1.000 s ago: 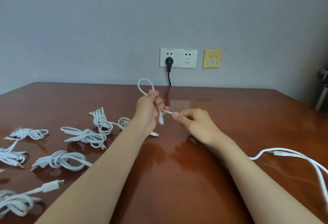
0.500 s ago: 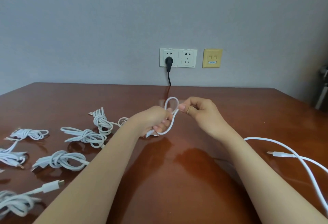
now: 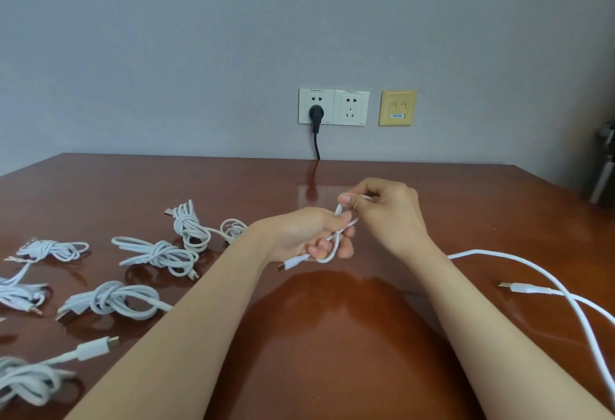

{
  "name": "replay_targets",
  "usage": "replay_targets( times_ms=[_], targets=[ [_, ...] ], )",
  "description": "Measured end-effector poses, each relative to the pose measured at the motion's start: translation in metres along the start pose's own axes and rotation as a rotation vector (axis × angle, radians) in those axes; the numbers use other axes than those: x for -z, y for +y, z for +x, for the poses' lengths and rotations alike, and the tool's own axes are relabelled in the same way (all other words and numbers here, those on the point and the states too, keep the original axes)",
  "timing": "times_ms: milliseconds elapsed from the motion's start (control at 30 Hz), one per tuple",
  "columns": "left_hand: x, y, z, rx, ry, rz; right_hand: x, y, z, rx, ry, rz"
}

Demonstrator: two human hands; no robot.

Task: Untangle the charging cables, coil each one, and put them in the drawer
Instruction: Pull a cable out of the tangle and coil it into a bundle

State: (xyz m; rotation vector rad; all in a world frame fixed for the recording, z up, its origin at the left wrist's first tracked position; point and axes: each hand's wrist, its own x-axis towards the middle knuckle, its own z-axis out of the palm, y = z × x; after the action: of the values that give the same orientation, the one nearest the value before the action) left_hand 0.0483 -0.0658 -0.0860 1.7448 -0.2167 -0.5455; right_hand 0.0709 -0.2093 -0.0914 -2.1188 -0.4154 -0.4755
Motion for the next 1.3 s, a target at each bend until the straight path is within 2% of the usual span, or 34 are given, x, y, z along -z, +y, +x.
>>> replay_targets(
  times_ms=[67,233,400,567,700,833,933,1133,1300],
  targets=[
    [0.002,-0.001,-0.001,-0.023,-0.044,0.005,0.001,-0.002,-0.001,-0.021,0.008,0.012],
    [0.002,-0.003,-0.001,-0.052,-0.033,-0.082,-0.001,-0.006,-0.005,0.011,0.013,0.024],
    [0.001,0.001,0.002,0.050,-0.007,-0.267,-0.002,-0.005,-0.006,0.063,0.018,-0.079],
    [-0.004,0.002,0.006,0.078,0.054,-0.134,0.000,-0.003,-0.006,0.143,0.025,-0.170],
    [-0.002,-0.002,0.007,0.042,-0.036,-0.184,0.000,-0.003,-0.005,0.156,0.011,-0.168],
    [0.001,-0.002,-0.002,-0.028,-0.206,-0.300,0.003,-0.004,-0.002,0.152,-0.046,0.037],
    [0.006,-0.005,-0.007,-0.039,-0.248,-0.366,0.003,-0.007,-0.002,0.193,-0.123,0.105],
    [-0.004,-0.003,0.004,0.095,-0.102,-0.427,-0.001,0.002,-0.002,0.165,-0.118,-0.026],
    [-0.014,0.006,0.008,0.008,0.133,-0.446,-0.004,0.002,-0.002,0.135,-0.096,-0.112]
  ],
)
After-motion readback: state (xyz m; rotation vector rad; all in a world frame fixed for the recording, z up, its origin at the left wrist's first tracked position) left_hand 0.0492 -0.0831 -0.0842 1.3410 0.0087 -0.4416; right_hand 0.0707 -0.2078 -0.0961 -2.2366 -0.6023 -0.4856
